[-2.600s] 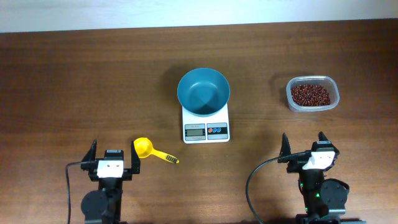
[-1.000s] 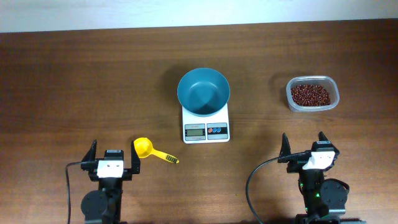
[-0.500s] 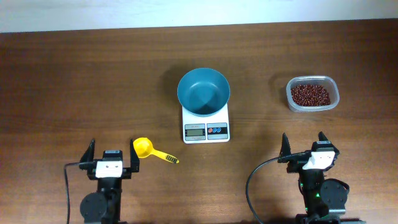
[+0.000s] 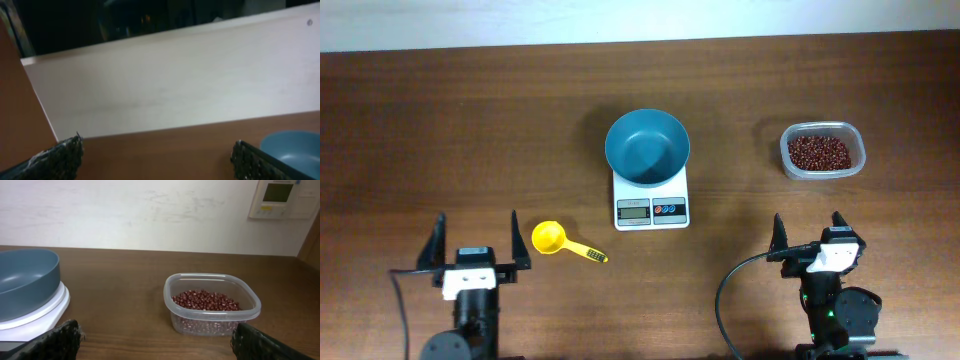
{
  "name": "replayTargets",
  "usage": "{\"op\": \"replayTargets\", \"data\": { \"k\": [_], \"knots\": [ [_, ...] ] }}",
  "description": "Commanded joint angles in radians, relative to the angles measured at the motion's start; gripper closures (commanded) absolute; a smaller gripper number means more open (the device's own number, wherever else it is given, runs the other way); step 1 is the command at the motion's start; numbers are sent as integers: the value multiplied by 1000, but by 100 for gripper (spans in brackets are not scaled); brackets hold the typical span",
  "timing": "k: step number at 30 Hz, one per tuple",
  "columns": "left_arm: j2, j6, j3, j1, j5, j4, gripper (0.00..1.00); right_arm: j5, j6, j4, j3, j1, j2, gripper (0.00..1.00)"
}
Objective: Scoop item into bowl and weigh 50g on scale
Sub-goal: 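Move the left gripper forward over the yellow scoop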
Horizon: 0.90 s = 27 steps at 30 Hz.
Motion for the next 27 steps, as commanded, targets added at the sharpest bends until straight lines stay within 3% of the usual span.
{"op": "replayTargets", "data": {
  "k": [1,7,13,19,27],
  "knots": [
    [123,-33,200,6,-11,-94,1,5,-3,0,-9,8,-8,1],
    [367,-84,537,6,-2,-397,2,5,-3,0,-9,8,-8,1],
    [487,-85,721,6,-2,-664,1,5,-3,0,-9,8,-8,1],
    [502,-172,748,6,24,-871,1,5,-3,0,-9,8,-8,1],
    [502,-175,748,6,304,-1041,1,5,-3,0,-9,8,-8,1]
  ]
}}
